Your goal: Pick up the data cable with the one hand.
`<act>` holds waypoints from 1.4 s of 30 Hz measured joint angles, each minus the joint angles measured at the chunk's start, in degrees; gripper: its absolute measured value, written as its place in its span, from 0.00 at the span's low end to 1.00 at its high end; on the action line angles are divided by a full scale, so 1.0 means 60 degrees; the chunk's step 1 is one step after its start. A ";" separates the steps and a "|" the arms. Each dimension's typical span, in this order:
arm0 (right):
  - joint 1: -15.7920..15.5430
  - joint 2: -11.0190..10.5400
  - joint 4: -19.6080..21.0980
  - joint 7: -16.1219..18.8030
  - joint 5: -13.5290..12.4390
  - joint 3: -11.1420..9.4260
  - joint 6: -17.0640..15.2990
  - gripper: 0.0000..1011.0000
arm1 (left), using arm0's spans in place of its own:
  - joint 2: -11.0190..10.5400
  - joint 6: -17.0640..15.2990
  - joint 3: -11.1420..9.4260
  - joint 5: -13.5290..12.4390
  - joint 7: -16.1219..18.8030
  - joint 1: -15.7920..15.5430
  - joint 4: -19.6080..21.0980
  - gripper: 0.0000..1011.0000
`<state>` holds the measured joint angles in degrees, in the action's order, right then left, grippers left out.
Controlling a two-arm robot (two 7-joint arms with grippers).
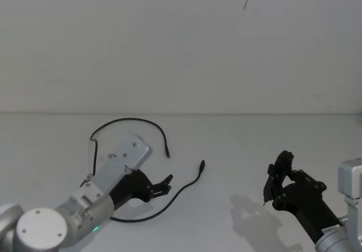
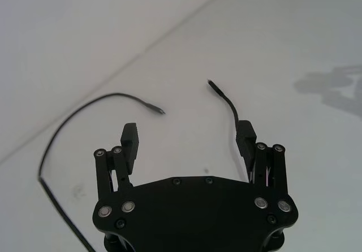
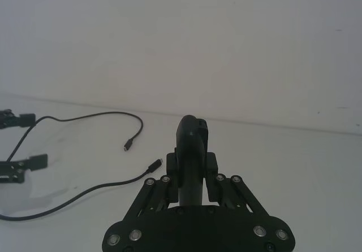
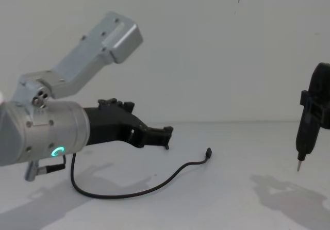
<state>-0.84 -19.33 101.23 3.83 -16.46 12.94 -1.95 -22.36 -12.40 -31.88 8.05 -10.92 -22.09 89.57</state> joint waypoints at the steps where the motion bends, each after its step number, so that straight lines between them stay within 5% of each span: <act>1: 0.0000 -0.0001 0.0000 0.0000 0.0000 0.0000 0.0000 0.26 | 0.0042 -0.0262 -0.0056 -0.0017 -0.0108 -0.0126 -0.0075 0.99; 14: 0.0000 -0.0001 0.0000 0.0000 0.0001 0.0000 0.0000 0.26 | 0.0609 -0.1893 -0.0314 -0.0057 -0.0586 -0.1021 -0.0799 0.99; 42: 0.0000 0.0000 0.0000 0.0000 0.0000 0.0000 0.0000 0.26 | 0.1807 -0.3099 -0.0650 -0.0263 -0.1075 -0.2326 -0.2591 0.99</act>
<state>-0.84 -19.33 101.23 3.83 -16.46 12.94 -1.95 -11.52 -31.00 -35.79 6.47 -17.37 -36.04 74.03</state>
